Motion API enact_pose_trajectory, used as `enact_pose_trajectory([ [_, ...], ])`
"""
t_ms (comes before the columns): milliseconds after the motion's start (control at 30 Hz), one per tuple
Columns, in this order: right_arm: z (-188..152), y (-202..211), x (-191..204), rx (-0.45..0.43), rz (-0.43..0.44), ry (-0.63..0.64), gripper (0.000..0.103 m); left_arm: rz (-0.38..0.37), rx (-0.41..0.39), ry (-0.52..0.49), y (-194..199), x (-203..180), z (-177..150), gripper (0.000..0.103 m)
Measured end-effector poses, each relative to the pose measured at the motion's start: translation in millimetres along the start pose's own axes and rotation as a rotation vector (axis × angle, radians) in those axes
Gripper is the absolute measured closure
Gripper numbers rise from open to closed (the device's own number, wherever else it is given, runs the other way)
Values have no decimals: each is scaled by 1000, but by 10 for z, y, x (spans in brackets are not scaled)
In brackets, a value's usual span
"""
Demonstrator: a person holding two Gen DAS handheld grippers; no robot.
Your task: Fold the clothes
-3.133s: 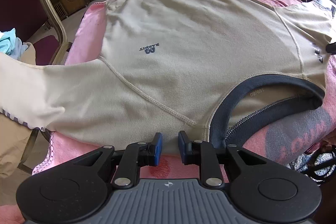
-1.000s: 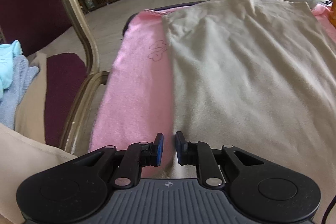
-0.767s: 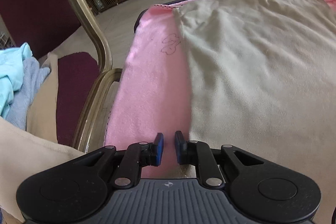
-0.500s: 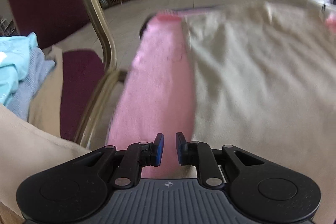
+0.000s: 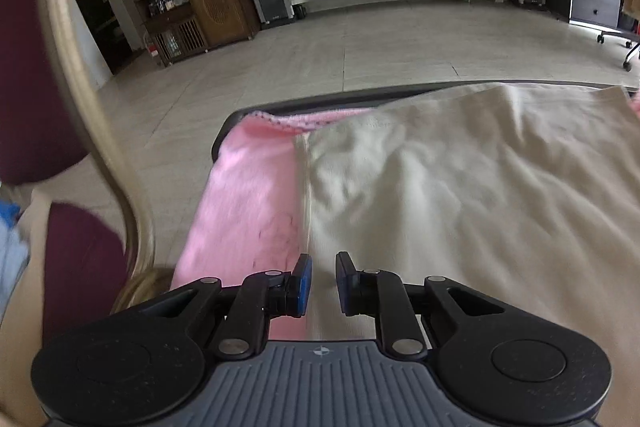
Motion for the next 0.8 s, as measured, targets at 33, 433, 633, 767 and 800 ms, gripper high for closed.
enact_pose_trajectory([
  [33,2,-55,15,-8,-4,14,79,0,0,-8,-64,-18,42,86],
  [433,95,-104,123,-143,-199,217,98,44,-3,-64,-295,5,206,83],
  [633,335,66,247,-197,-100,184,77,32,-36,101,-270,442,478,65],
  [767,563,9,275,-217,-68,139,77,3,3,161,-478,474,609,65],
  [800,620,-5,282,-223,-61,128,77,-6,14,169,-536,462,628,65],
])
Point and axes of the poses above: each gripper's, at about its wrist camera, not at the fingertips, and y roughly against the way its jaws point, x to its left, z to its top, the point moved 8 cm from there along -y, roughly the way its jaws point, and after that the axes turned 3 degrees about x, right-handed, at the moved point
